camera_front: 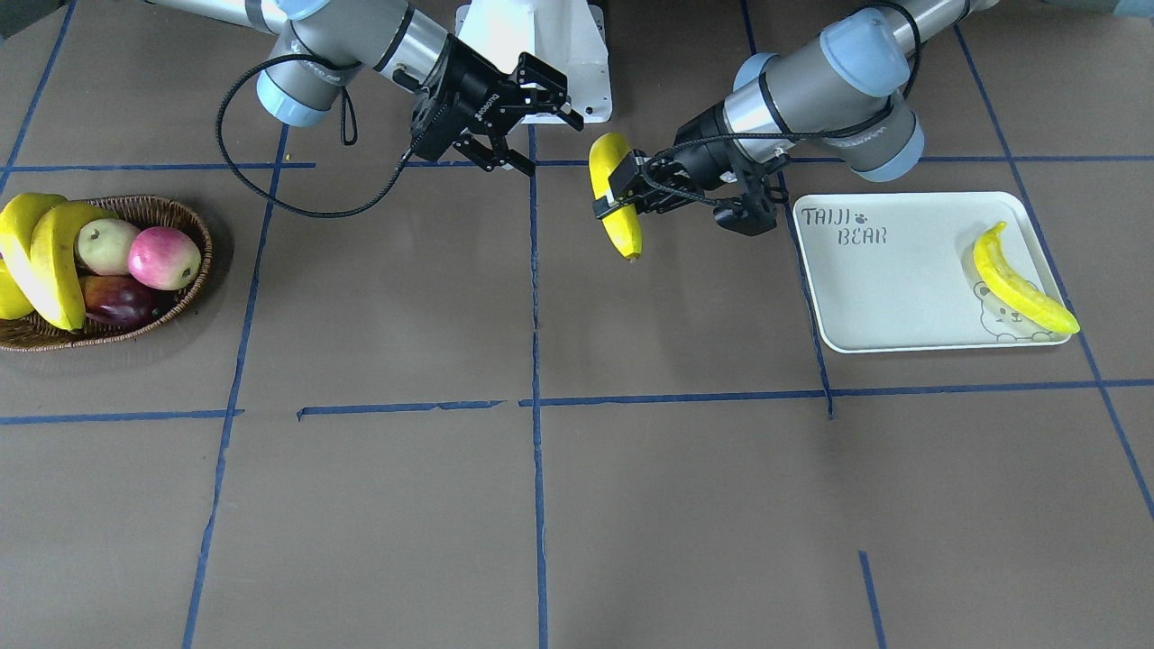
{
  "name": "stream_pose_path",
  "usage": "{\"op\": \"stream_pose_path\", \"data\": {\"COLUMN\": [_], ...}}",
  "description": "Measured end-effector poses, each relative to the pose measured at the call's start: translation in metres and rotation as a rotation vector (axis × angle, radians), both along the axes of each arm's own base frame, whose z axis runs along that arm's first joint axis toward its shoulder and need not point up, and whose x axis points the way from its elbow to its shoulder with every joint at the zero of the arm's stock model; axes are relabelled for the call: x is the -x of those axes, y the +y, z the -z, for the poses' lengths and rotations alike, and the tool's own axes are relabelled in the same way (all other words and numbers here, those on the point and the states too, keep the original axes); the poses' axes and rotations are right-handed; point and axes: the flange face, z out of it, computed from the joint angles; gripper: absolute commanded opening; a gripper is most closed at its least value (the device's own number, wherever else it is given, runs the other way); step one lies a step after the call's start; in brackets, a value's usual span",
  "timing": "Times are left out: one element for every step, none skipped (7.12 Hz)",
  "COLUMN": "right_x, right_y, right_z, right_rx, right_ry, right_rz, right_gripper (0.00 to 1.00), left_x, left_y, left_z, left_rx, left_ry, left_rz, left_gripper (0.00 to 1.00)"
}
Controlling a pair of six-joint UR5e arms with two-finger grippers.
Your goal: Transfer all bananas from basket to plate
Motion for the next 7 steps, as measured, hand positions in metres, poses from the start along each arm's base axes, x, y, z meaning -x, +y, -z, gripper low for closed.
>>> {"op": "stream_pose_path", "data": {"right_x": [-0.014,-0.026,-0.036,-0.045,-0.054,-0.065,-0.074], "right_y": [-0.013,-0.029,-0.043,-0.052,-0.056,-0.055,-0.051], "right_z": [-0.008,-0.018,-0.031,-0.043,-0.050,-0.052,-0.054], "right_rx": [0.033,0.058,0.067,0.070,0.071,0.067,0.061], "right_ry": [0.083,0.165,0.247,0.330,0.408,0.477,0.519], "right_rz": [0.002,0.002,0.005,0.007,0.012,0.023,0.033], "right_gripper": [1.00,1.00,1.00,1.00,1.00,1.00,1.00], "left_x": [0.025,0.051,0.078,0.105,0.129,0.150,0.168], "left_y": [-0.015,-0.028,-0.036,-0.039,-0.045,-0.053,-0.054], "left_z": [-0.036,-0.069,-0.106,-0.145,-0.178,-0.204,-0.229], "left_rx": [0.059,0.118,0.177,0.237,0.309,0.390,0.431], "left_ry": [-0.066,-0.129,-0.189,-0.247,-0.309,-0.373,-0.425], "left_rz": [0.046,0.092,0.135,0.173,0.210,0.248,0.266], "left_gripper": [0.07,0.07,0.07,0.07,0.06,0.06,0.07]}}
